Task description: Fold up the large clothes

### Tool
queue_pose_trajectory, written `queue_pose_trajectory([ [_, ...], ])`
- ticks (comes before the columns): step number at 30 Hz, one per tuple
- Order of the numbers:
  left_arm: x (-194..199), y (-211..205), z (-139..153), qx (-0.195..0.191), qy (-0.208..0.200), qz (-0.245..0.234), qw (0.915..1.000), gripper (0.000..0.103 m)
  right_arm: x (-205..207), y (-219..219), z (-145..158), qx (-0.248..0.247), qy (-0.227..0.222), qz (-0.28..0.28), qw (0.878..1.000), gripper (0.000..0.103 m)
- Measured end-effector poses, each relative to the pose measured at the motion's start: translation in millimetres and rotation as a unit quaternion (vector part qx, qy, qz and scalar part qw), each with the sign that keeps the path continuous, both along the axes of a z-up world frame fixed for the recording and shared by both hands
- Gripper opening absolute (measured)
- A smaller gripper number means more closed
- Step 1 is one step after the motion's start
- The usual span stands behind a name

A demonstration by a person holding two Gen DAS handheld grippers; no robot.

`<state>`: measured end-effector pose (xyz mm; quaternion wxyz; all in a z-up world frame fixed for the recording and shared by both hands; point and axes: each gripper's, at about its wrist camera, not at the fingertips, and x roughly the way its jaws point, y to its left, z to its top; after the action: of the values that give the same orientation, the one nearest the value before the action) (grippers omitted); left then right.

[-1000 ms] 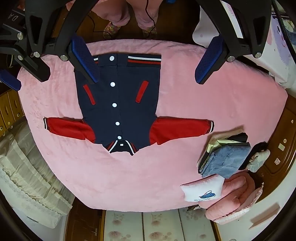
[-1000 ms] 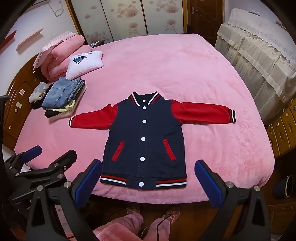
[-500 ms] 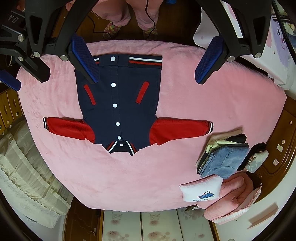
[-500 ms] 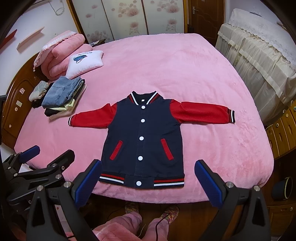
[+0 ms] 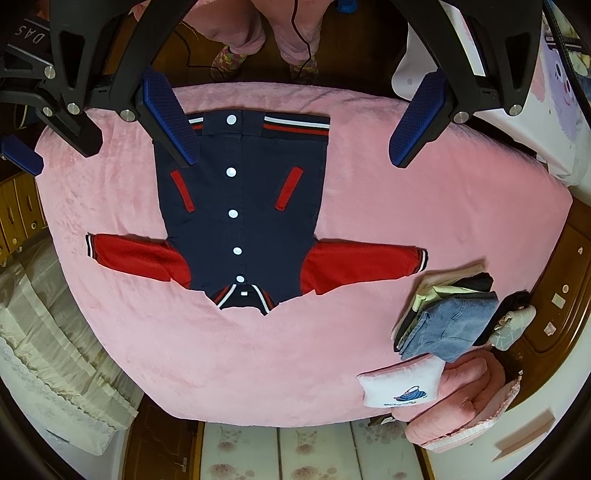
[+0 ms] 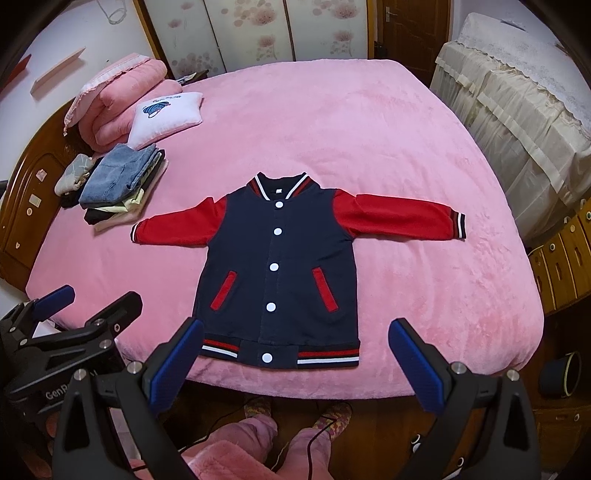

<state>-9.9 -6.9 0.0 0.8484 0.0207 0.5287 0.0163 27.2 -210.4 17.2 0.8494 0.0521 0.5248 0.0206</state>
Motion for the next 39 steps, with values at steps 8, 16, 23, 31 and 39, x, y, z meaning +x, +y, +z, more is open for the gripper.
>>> queue_pose_trajectory([
  [8, 6.2, -3.7, 3.5, -0.003, 0.009, 0.022, 0.9997, 0.102, 7.4, -12.9, 8.6, -0.004, -0.007, -0.002, 1.000, 0.100],
  [16, 0.3, -6.9, 6.3, -0.024, 0.017, 0.046, 0.9985, 0.102, 15.5, -27.0, 18.0, 0.012, -0.004, -0.003, 1.000, 0.100],
  [23, -12.6, -7.2, 8.4, -0.052, 0.025, 0.075, 0.9955, 0.102, 20.2, -36.8, 18.6, 0.021, -0.004, 0.009, 1.000, 0.100],
  [31, -29.6, 23.0, -17.1, -0.100, 0.073, 0.163, 0.9788, 0.102, 21.6, -28.3, -4.6, 0.030, -0.006, 0.057, 0.998, 0.100],
  [39, -19.1, 82.9, -59.9, -0.144, 0.096, 0.256, 0.9511, 0.102, 18.3, -4.6, -12.6, 0.008, -0.038, 0.137, 0.990, 0.100],
])
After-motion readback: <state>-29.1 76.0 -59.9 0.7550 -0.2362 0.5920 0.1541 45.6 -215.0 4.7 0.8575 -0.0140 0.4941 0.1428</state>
